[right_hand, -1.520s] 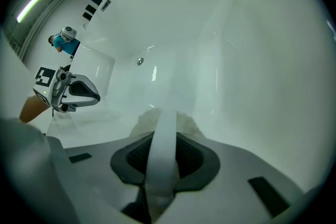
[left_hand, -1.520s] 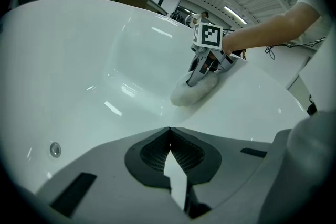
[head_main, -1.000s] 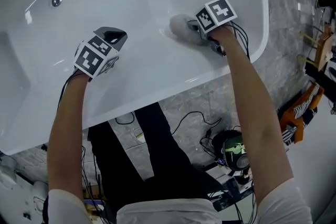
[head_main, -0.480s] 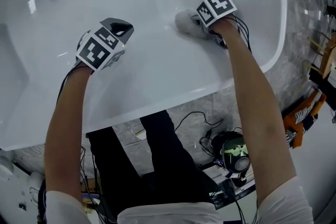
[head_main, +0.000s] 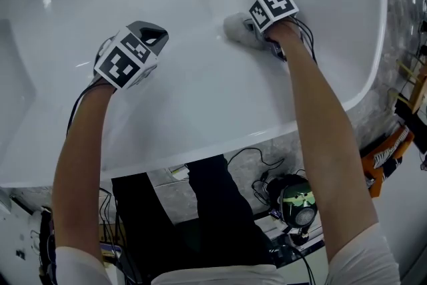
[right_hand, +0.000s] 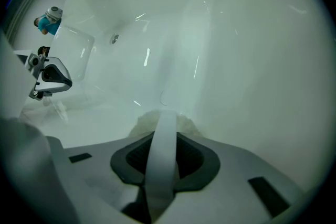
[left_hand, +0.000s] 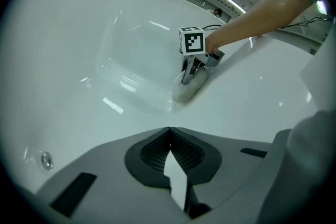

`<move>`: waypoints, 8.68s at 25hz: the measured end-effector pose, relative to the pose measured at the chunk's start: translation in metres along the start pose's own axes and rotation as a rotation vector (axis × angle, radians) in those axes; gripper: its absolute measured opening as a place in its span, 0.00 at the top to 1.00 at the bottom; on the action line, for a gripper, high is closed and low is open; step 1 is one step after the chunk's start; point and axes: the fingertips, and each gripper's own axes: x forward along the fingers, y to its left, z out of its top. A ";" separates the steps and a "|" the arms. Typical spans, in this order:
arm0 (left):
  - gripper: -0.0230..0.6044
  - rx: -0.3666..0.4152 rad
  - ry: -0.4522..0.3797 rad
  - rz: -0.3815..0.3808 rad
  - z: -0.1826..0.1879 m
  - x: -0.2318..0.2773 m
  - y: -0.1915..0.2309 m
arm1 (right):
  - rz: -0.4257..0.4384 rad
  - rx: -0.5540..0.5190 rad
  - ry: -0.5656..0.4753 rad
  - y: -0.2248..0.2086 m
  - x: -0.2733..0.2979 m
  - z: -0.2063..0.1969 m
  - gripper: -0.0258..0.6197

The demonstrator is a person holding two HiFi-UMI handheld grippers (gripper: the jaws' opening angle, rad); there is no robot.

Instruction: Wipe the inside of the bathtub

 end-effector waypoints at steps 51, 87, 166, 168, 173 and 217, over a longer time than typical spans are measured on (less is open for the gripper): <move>0.95 -0.144 0.041 0.138 -0.267 -0.165 0.084 | 0.115 -0.141 0.053 0.305 0.130 0.114 0.82; 0.95 -0.312 0.071 0.240 -0.517 -0.319 0.152 | 0.199 -0.253 0.064 0.608 0.226 0.213 0.82; 0.95 -0.629 -0.374 0.394 -0.340 -0.452 0.072 | 0.394 -0.236 -0.674 0.657 -0.092 0.189 0.82; 0.95 -0.622 -0.390 0.399 -0.315 -0.457 0.056 | 0.381 -0.209 -0.699 0.639 -0.119 0.168 0.82; 0.95 -0.585 -0.425 0.403 -0.250 -0.475 0.015 | 0.341 -0.168 -0.759 0.594 -0.190 0.116 0.82; 0.95 -0.296 -0.921 0.671 -0.018 -0.728 -0.193 | 0.085 -0.241 -1.413 0.540 -0.597 -0.065 0.82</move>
